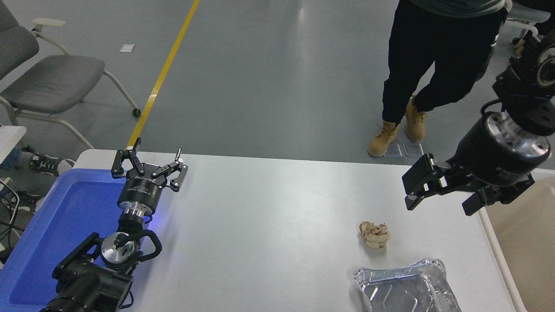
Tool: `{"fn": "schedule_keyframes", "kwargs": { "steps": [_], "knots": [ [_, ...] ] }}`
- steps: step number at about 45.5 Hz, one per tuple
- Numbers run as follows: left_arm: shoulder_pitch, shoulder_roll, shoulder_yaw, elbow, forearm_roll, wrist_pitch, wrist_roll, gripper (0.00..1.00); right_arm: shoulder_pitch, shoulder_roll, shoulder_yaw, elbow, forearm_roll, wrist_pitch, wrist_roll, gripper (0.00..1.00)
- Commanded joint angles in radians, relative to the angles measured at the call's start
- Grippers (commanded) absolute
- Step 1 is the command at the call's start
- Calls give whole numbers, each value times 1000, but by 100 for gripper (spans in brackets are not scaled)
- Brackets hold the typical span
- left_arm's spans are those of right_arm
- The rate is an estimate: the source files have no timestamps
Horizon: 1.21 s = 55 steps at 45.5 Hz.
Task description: Pick up foil plate and place in dustbin
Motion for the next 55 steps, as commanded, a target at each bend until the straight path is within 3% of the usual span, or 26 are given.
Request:
{"fn": "schedule_keyframes", "kwargs": {
  "steps": [1,7,15,29,55],
  "knots": [
    [0,0,0,0,0,-1,0,99,-161,-86,32,-1,-150,-155,1,100],
    [0,0,0,0,0,-1,0,99,-322,-143,64,-5,-279,-321,27,100],
    [0,0,0,0,0,0,0,99,-550,-168,84,-19,-468,-530,29,100],
    [0,0,0,0,0,-1,0,99,-874,-169,138,-174,-652,-671,29,100],
    [0,0,0,0,0,-1,0,99,-1195,-148,241,-383,-700,-781,29,98]
  ]
}}
